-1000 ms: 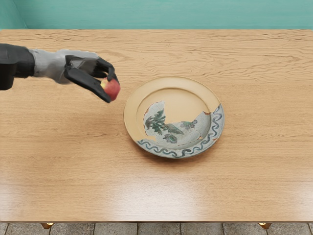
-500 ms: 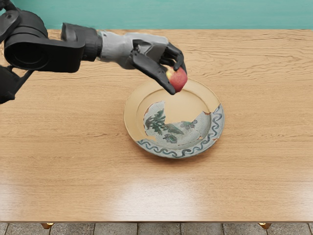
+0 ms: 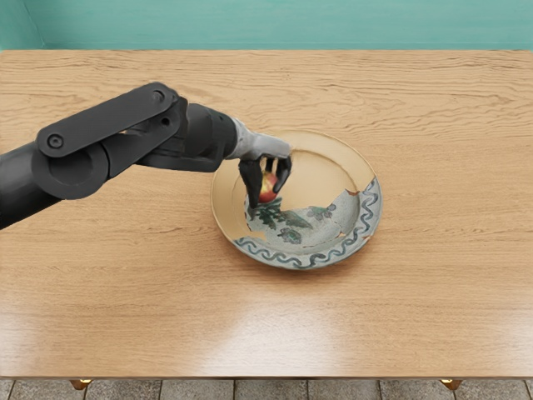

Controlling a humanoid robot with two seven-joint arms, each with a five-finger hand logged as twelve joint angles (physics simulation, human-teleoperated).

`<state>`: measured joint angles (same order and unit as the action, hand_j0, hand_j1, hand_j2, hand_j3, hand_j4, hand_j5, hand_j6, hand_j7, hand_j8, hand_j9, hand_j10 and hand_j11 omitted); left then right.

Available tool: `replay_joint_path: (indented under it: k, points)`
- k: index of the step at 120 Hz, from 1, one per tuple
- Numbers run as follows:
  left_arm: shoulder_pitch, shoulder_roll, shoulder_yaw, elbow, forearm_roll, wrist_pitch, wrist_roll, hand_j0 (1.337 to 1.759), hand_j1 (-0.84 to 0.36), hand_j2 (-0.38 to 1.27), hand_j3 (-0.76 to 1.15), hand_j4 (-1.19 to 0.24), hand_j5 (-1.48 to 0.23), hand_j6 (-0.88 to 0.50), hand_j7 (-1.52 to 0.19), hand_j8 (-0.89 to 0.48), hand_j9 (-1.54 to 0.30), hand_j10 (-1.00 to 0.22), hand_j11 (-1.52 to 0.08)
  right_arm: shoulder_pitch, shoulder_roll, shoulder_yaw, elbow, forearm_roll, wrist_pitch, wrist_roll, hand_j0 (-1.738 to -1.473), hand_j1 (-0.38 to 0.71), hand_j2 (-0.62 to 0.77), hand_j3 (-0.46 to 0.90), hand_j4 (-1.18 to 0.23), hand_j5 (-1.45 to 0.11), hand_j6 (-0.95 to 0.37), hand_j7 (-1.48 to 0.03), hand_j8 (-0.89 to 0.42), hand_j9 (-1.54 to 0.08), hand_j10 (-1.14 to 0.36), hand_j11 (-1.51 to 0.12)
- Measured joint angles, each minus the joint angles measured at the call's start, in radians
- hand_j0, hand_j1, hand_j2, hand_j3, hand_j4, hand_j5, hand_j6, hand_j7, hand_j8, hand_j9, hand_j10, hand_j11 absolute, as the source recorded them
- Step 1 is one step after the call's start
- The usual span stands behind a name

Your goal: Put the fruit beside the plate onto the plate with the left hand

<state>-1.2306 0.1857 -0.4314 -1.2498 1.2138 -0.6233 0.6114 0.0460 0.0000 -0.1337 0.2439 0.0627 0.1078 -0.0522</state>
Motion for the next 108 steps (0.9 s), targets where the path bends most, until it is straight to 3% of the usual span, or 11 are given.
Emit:
replay_joint_path:
  k: [23,41,62,71,87,97,108]
  points:
    - [-0.001,-0.016,0.033,-0.004,0.027,0.002,0.0,1.647,-0.41,0.46,0.0,-0.79,-1.28,-0.27,-1.26,-0.28,-1.13,-0.59,-1.17,0.0,0.0,0.0,0.0,0.0,0.0,0.0,-1.658,-0.33,0.0,0.0,-0.01,-0.02,-0.01,-0.02,-0.01,-0.02,-0.01,-0.02]
    - [0.005,-0.013,0.033,-0.006,0.018,0.049,0.0,1.653,-0.03,0.23,0.0,-0.39,-0.63,-0.15,-0.62,-0.15,-0.56,-0.3,-0.58,0.001,0.0,0.0,0.0,0.0,0.0,0.0,-1.658,-0.33,0.0,0.0,-0.01,-0.02,-0.01,-0.02,-0.01,-0.02,-0.01,-0.02]
    - [-0.01,0.022,0.029,-0.006,-0.035,0.067,-0.001,1.656,0.19,0.1,0.0,-0.17,-0.27,-0.06,-0.26,-0.06,-0.24,-0.13,-0.25,0.002,0.0,0.0,0.0,0.0,0.0,0.0,-1.658,-0.33,0.0,0.0,-0.01,-0.02,-0.01,-0.02,-0.01,-0.02,-0.01,-0.02]
    - [-0.053,0.125,0.02,-0.006,-0.201,0.066,-0.001,1.656,0.24,0.07,0.0,-0.12,-0.19,-0.04,-0.18,-0.05,-0.17,-0.09,-0.17,0.002,0.0,0.0,0.0,0.0,0.0,0.0,-1.658,-0.33,0.0,0.0,-0.01,-0.02,-0.01,-0.02,-0.01,-0.02,-0.01,-0.02]
    - [-0.034,0.274,-0.013,-0.007,-0.561,0.029,-0.001,1.657,0.29,0.04,0.0,-0.06,-0.1,-0.02,-0.1,-0.02,-0.09,-0.05,-0.09,0.002,0.0,-0.001,0.0,0.0,0.0,0.0,-1.658,-0.33,0.0,0.0,-0.01,-0.02,-0.01,-0.02,-0.01,-0.02,-0.01,-0.02]
    - [-0.007,0.49,-0.047,-0.007,-0.822,0.02,-0.001,1.658,0.31,0.02,0.0,-0.04,-0.06,-0.02,-0.06,-0.02,-0.06,-0.03,-0.06,0.002,0.0,-0.001,0.0,0.0,0.0,0.0,-1.658,-0.33,0.0,0.0,-0.01,-0.02,-0.01,-0.02,-0.01,-0.02,-0.01,-0.02]
    - [0.134,0.604,-0.079,-0.005,-1.072,0.015,-0.001,1.658,0.32,0.02,0.0,-0.03,-0.04,-0.01,-0.04,-0.01,-0.04,-0.02,-0.04,0.002,0.0,-0.001,0.0,0.0,0.0,0.0,-1.658,-0.33,0.0,0.0,-0.01,-0.02,-0.01,-0.02,-0.01,-0.02,-0.01,-0.02]
